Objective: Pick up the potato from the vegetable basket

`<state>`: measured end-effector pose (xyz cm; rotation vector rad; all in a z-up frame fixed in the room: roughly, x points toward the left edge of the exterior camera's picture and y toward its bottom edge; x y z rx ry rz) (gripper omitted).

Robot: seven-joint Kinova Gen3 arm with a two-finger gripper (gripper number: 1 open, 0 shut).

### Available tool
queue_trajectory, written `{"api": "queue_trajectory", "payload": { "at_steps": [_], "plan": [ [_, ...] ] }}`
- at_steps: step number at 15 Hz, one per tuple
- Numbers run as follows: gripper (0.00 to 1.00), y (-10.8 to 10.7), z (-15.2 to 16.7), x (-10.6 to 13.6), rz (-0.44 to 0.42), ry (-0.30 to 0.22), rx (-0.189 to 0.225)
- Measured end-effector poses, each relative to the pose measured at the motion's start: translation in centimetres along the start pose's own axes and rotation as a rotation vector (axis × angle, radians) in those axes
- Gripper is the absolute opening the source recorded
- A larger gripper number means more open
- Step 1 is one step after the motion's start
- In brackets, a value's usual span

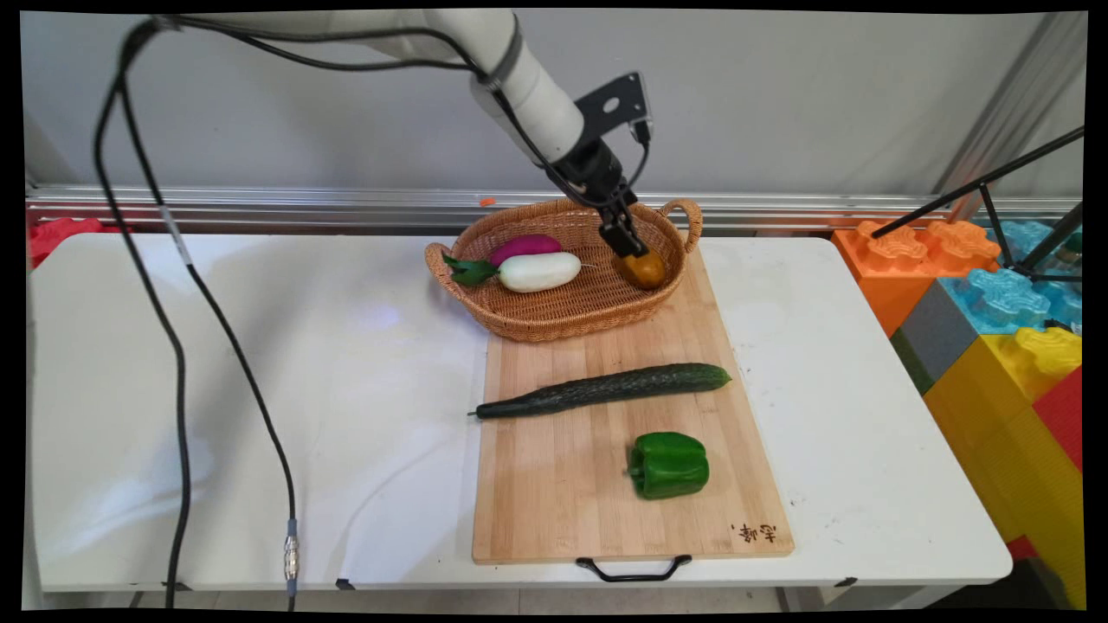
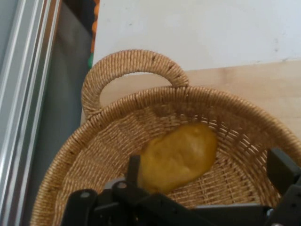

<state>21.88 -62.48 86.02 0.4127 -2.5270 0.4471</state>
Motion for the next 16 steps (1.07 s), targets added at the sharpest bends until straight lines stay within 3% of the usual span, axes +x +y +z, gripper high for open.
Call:
{"api": "queue_trajectory", "payload": {
  "at_steps": [10,16],
  "plan": [
    [1.0,-0.3,7.0,-1.0,-0.068,-0.046,0.002],
    [1.0,-0.1,8.9,-0.5,0.041,-0.061,0.01]
  ]
}}
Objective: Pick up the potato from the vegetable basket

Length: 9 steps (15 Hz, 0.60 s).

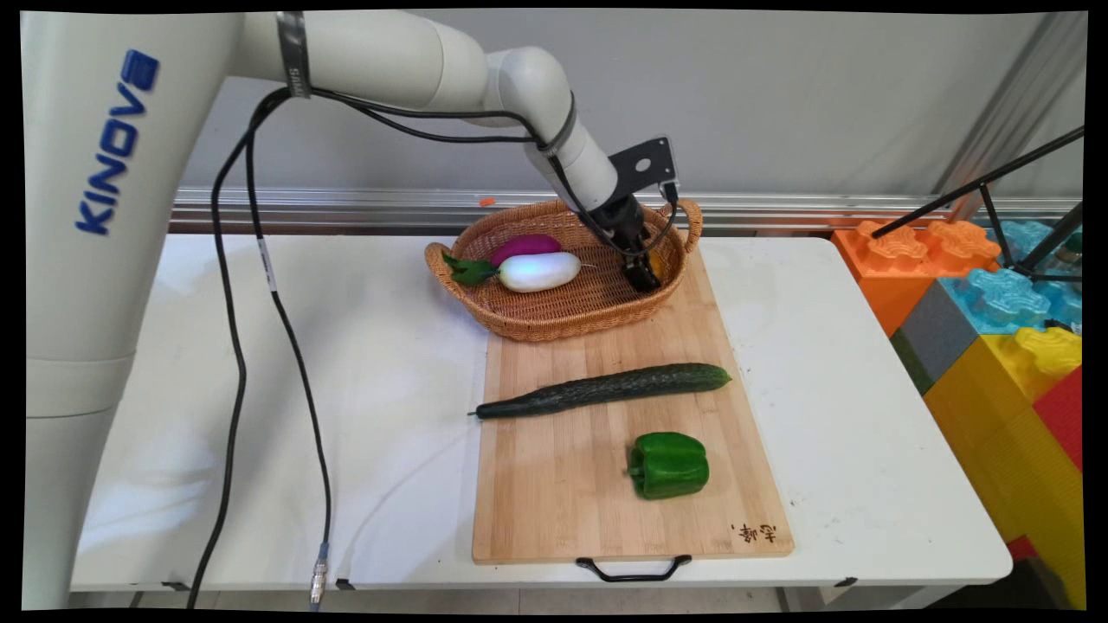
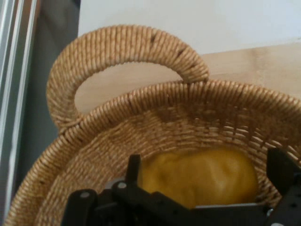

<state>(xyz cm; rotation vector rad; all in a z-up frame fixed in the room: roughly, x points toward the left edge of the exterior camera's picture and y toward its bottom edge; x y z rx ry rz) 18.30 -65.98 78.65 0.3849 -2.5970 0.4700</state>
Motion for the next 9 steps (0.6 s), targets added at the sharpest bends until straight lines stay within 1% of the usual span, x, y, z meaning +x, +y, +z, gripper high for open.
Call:
{"api": "queue_trajectory", "payload": {
  "at_steps": [4,9],
  "plan": [
    [1.0,0.04,0.0,0.51,0.093,-0.011,0.025],
    [1.0,0.25,-0.21,0.4,0.165,-0.033,0.042]
  ]
}}
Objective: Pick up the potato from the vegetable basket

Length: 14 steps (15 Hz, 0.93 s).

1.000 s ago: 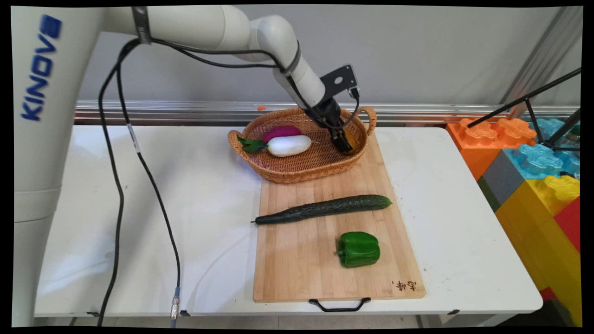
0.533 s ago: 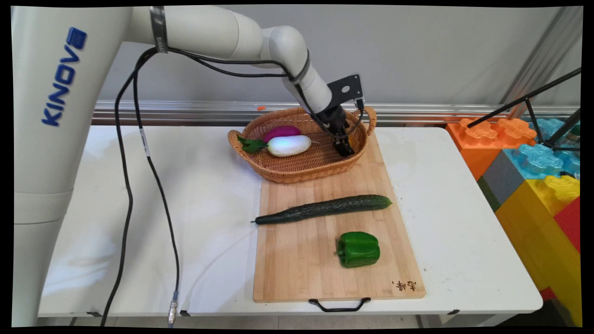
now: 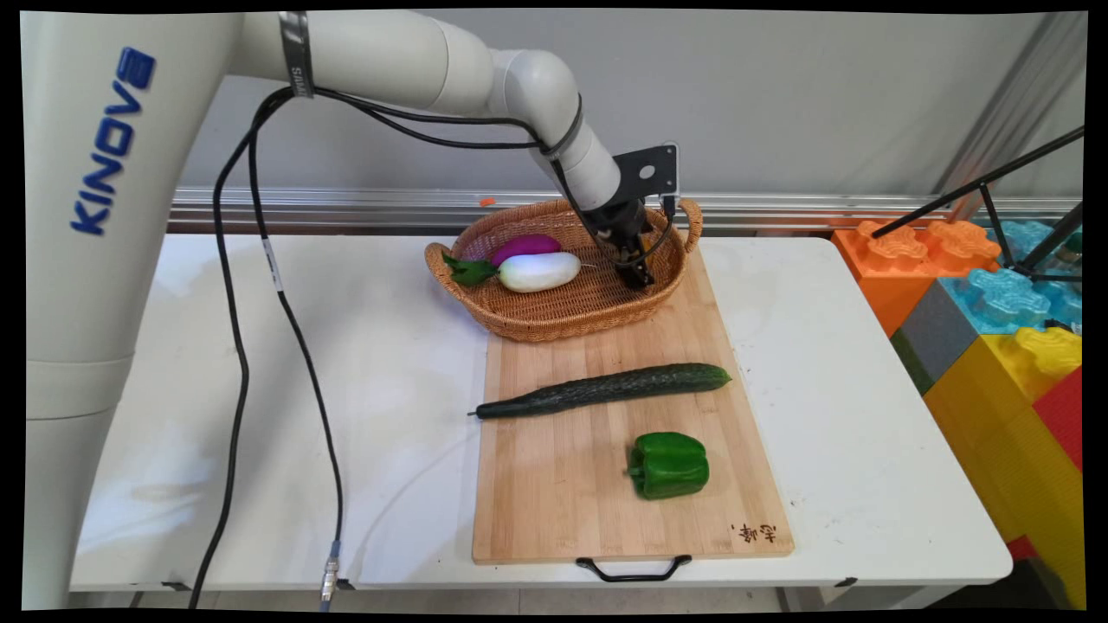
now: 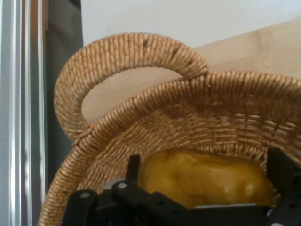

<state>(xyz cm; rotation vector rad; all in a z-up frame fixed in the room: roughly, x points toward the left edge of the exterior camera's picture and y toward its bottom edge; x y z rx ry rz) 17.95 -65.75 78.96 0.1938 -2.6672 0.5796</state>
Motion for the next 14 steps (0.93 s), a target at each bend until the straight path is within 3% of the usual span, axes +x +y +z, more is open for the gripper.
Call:
{"api": "queue_trajectory", "payload": {
  "at_steps": [14],
  "plan": [
    [1.0,0.3,1.3,-1.1,-0.024,-0.023,0.025]
  ]
}}
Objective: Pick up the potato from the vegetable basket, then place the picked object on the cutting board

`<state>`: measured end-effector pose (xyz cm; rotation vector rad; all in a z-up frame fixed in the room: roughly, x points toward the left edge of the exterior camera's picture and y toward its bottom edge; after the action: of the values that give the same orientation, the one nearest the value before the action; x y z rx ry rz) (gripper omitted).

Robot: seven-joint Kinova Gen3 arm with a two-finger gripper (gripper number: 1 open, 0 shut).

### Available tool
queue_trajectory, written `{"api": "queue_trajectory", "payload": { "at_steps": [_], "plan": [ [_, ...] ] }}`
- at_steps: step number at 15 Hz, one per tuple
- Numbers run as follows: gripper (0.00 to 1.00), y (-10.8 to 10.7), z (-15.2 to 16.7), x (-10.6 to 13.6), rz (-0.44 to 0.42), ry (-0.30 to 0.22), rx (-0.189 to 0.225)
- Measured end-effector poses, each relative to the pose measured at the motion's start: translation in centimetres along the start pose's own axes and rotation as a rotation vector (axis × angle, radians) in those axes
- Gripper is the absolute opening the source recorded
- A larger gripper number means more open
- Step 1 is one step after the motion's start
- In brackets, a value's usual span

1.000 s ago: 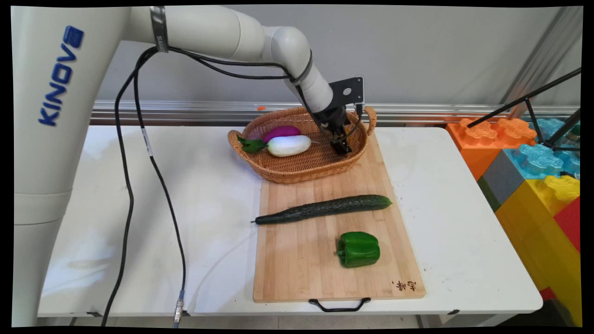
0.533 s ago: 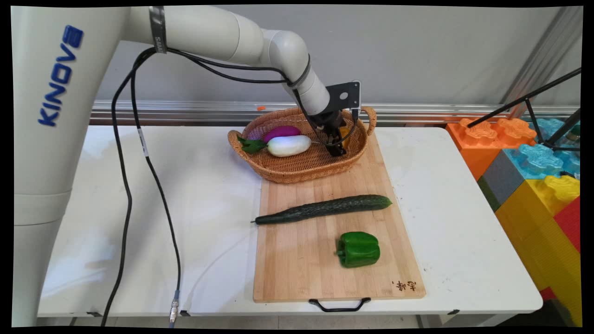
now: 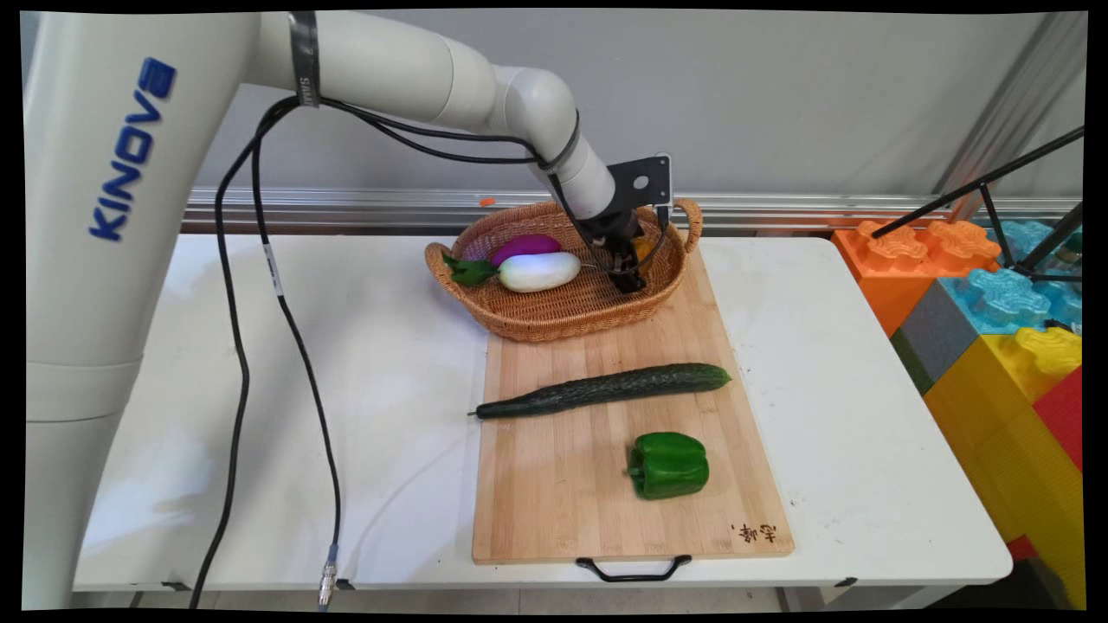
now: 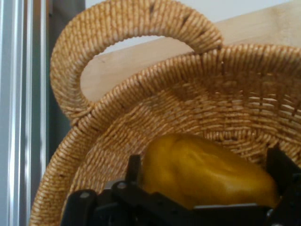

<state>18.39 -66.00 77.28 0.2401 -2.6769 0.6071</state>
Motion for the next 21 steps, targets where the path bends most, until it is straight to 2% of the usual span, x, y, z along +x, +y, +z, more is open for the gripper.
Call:
{"api": "queue_trajectory", "payload": {
  "at_steps": [4,5,13,17,19,21],
  "plan": [
    [1.0,0.0,0.2,-0.1,-0.019,0.004,0.011],
    [0.0,0.0,0.1,-0.1,-0.02,0.005,0.013],
    [0.0,0.2,-1.3,-0.2,-0.042,0.011,0.037],
    [0.0,0.6,-4.7,0.5,-0.081,0.036,0.078],
    [0.0,1.0,-6.9,0.9,-0.101,0.041,0.08],
    [0.0,1.5,-9.0,1.1,-0.117,0.045,0.065]
  ]
}}
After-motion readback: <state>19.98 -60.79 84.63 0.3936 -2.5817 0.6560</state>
